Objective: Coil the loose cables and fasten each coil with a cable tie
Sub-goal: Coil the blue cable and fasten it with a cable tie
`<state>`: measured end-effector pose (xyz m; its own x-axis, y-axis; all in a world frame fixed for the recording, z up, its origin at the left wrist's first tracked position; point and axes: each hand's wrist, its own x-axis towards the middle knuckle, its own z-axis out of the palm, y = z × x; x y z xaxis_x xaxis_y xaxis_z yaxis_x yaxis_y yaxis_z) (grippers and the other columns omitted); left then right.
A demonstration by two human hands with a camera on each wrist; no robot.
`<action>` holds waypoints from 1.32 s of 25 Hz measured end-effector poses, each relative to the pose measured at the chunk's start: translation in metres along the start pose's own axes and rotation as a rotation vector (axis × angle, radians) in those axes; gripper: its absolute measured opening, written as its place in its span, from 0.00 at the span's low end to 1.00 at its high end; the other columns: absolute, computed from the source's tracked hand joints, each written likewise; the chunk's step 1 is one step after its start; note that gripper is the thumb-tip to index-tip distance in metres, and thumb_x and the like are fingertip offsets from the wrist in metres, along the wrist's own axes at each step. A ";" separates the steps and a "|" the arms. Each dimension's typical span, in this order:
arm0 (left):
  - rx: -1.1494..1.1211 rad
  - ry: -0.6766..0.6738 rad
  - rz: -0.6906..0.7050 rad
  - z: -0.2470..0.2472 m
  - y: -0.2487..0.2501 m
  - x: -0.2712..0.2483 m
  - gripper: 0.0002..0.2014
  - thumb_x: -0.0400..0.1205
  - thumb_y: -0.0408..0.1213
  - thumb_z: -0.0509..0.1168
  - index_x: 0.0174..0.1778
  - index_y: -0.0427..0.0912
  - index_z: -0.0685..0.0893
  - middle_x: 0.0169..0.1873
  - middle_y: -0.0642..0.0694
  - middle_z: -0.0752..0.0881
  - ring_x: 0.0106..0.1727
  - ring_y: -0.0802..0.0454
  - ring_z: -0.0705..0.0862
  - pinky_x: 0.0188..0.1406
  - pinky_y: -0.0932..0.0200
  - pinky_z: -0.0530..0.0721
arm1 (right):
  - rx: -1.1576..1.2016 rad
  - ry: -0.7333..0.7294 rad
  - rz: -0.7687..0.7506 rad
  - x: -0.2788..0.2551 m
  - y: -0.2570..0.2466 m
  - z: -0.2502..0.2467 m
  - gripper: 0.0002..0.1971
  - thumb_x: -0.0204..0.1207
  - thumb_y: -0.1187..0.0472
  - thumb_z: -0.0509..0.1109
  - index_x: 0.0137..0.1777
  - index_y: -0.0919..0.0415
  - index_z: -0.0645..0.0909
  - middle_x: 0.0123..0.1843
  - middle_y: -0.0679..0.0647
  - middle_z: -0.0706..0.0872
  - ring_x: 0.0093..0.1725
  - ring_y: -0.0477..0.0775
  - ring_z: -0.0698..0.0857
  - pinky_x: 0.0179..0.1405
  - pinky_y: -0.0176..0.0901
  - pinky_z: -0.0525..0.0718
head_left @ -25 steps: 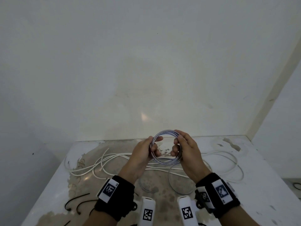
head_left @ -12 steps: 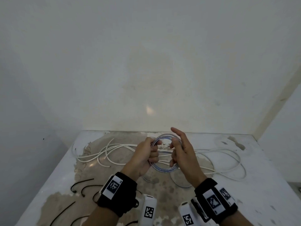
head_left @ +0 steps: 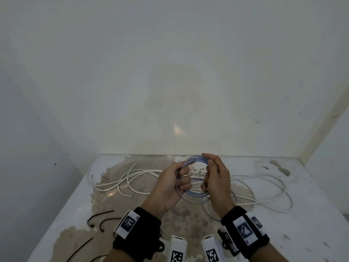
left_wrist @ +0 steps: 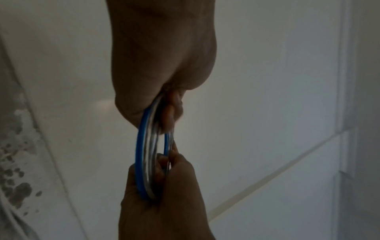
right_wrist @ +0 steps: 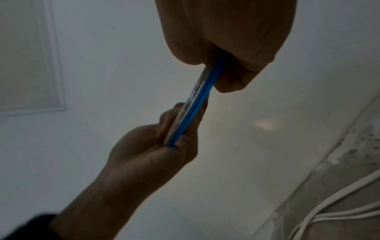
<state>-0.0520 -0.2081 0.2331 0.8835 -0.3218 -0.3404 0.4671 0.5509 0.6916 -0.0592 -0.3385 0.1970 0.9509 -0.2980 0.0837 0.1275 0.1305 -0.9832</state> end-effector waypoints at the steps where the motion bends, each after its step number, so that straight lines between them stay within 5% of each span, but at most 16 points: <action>1: 0.028 0.041 0.022 -0.002 0.001 0.002 0.14 0.86 0.35 0.50 0.35 0.42 0.74 0.22 0.52 0.63 0.15 0.60 0.56 0.14 0.66 0.56 | -0.034 -0.019 -0.011 -0.001 -0.001 0.001 0.17 0.91 0.64 0.54 0.57 0.51 0.86 0.26 0.51 0.72 0.19 0.47 0.66 0.19 0.42 0.73; 4: 0.125 0.108 0.048 -0.009 0.007 0.003 0.16 0.85 0.33 0.51 0.48 0.39 0.86 0.22 0.52 0.60 0.16 0.60 0.54 0.12 0.67 0.53 | -0.178 -0.070 -0.104 -0.003 0.004 0.004 0.16 0.89 0.64 0.56 0.57 0.46 0.85 0.38 0.60 0.82 0.24 0.52 0.75 0.24 0.47 0.80; 6: 0.124 0.106 0.034 -0.011 0.010 0.001 0.18 0.86 0.33 0.50 0.57 0.38 0.86 0.22 0.52 0.61 0.16 0.60 0.54 0.11 0.67 0.53 | -0.407 -0.078 -0.339 -0.005 0.006 0.003 0.15 0.87 0.56 0.58 0.67 0.45 0.82 0.52 0.54 0.84 0.42 0.49 0.84 0.44 0.44 0.83; 8: 0.040 0.096 0.037 -0.012 0.013 0.001 0.18 0.87 0.32 0.50 0.61 0.37 0.84 0.21 0.52 0.62 0.15 0.60 0.56 0.12 0.67 0.55 | -0.666 -0.043 -0.619 -0.008 0.007 0.004 0.17 0.84 0.51 0.60 0.70 0.50 0.81 0.62 0.50 0.80 0.61 0.47 0.79 0.61 0.40 0.74; 11: -0.108 0.105 0.088 -0.015 0.017 0.005 0.18 0.88 0.33 0.49 0.67 0.35 0.80 0.21 0.51 0.65 0.15 0.60 0.60 0.12 0.67 0.59 | -0.852 -0.118 -0.929 -0.019 0.009 0.007 0.11 0.78 0.47 0.70 0.54 0.52 0.83 0.50 0.51 0.82 0.53 0.52 0.78 0.56 0.45 0.70; 13: -0.174 0.104 0.114 -0.018 0.021 0.007 0.18 0.88 0.33 0.48 0.68 0.35 0.79 0.22 0.51 0.66 0.17 0.59 0.61 0.14 0.66 0.62 | -0.928 -0.243 -1.009 -0.021 0.019 0.006 0.10 0.78 0.46 0.73 0.49 0.52 0.81 0.43 0.49 0.81 0.46 0.52 0.78 0.51 0.45 0.72; 18: -0.210 0.111 0.125 -0.021 0.025 0.008 0.17 0.89 0.33 0.49 0.67 0.35 0.80 0.24 0.49 0.69 0.20 0.58 0.68 0.18 0.65 0.71 | -0.826 -0.330 -0.923 -0.019 0.027 0.010 0.06 0.80 0.55 0.70 0.43 0.56 0.79 0.39 0.48 0.79 0.40 0.48 0.73 0.42 0.36 0.70; 22: -0.074 0.147 0.192 -0.018 0.021 0.005 0.17 0.90 0.34 0.50 0.66 0.37 0.82 0.26 0.46 0.78 0.23 0.54 0.77 0.23 0.62 0.81 | -0.656 -0.297 -0.698 -0.024 0.021 0.017 0.05 0.78 0.55 0.70 0.43 0.53 0.78 0.39 0.44 0.79 0.41 0.45 0.76 0.39 0.41 0.76; 25: -0.038 0.156 0.247 -0.016 0.019 0.007 0.17 0.90 0.35 0.50 0.68 0.39 0.80 0.30 0.48 0.82 0.23 0.56 0.71 0.20 0.62 0.71 | -0.619 -0.272 -0.603 -0.023 0.020 0.025 0.06 0.76 0.51 0.71 0.41 0.50 0.78 0.37 0.40 0.80 0.40 0.43 0.77 0.39 0.43 0.77; 29: 0.126 0.134 0.258 -0.016 0.023 0.007 0.18 0.90 0.35 0.48 0.70 0.38 0.77 0.27 0.50 0.72 0.21 0.58 0.62 0.20 0.63 0.59 | -0.602 -0.290 -0.541 -0.026 0.020 0.030 0.09 0.76 0.48 0.71 0.39 0.50 0.78 0.35 0.40 0.80 0.38 0.44 0.78 0.37 0.45 0.79; 31: 0.307 0.139 0.239 -0.020 0.024 0.004 0.17 0.90 0.35 0.48 0.70 0.39 0.77 0.25 0.52 0.69 0.20 0.59 0.60 0.18 0.65 0.57 | -0.627 -0.312 -0.596 -0.026 0.015 0.026 0.08 0.77 0.50 0.72 0.41 0.51 0.77 0.39 0.43 0.79 0.42 0.45 0.76 0.41 0.41 0.77; 33: 0.448 0.123 0.186 -0.028 0.024 -0.001 0.16 0.90 0.34 0.48 0.68 0.40 0.77 0.23 0.52 0.67 0.19 0.59 0.59 0.16 0.66 0.58 | -0.649 -0.266 -0.644 -0.018 0.011 0.019 0.07 0.77 0.53 0.72 0.52 0.50 0.79 0.51 0.46 0.78 0.53 0.46 0.77 0.53 0.38 0.75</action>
<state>-0.0409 -0.1730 0.2323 0.9605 -0.1419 -0.2395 0.2645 0.1966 0.9441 -0.0691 -0.3139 0.1878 0.7958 0.1055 0.5963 0.5436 -0.5582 -0.6268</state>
